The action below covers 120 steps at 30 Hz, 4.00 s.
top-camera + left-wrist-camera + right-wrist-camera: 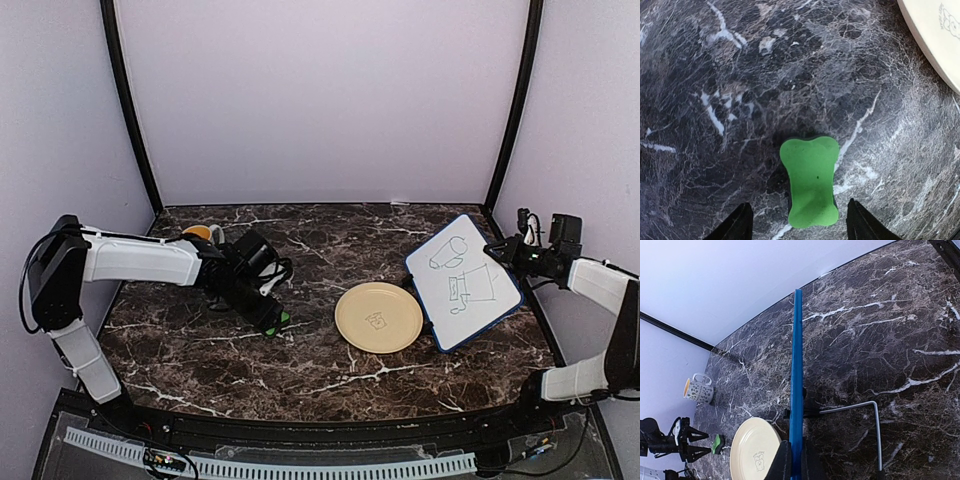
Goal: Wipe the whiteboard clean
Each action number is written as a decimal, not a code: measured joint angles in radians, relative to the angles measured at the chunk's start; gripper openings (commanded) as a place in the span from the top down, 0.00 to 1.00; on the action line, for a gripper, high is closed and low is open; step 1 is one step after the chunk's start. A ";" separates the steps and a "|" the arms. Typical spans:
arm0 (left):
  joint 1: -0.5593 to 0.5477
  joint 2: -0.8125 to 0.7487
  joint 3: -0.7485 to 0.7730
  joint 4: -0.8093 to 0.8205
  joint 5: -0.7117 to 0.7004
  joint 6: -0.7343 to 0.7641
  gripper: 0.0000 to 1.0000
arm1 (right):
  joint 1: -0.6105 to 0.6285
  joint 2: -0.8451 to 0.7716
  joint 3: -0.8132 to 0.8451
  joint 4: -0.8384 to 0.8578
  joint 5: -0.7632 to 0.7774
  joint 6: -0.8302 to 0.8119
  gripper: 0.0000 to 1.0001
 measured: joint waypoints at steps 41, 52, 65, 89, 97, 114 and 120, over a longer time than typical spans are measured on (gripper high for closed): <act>0.027 -0.044 -0.036 0.077 -0.066 -0.109 0.93 | 0.170 0.054 0.014 0.067 0.004 0.053 1.00; 0.096 -0.269 -0.122 0.161 -0.032 -0.186 0.96 | 0.433 0.120 0.027 0.190 0.069 0.171 1.00; 0.094 -0.339 -0.193 0.297 0.042 -0.182 0.98 | 0.738 0.276 0.119 0.312 0.148 0.287 1.00; -0.050 0.200 0.350 0.390 0.129 -0.075 1.00 | 0.749 0.290 0.177 0.219 0.163 0.220 1.00; -0.110 0.231 0.388 0.383 0.105 -0.021 1.00 | 0.749 0.294 0.189 0.195 0.172 0.204 1.00; -0.042 0.237 0.385 0.386 0.039 -0.055 0.99 | 0.748 0.302 0.207 0.171 0.178 0.185 1.00; -0.021 0.237 0.381 0.389 0.052 -0.062 0.99 | 0.748 0.302 0.208 0.168 0.177 0.182 1.00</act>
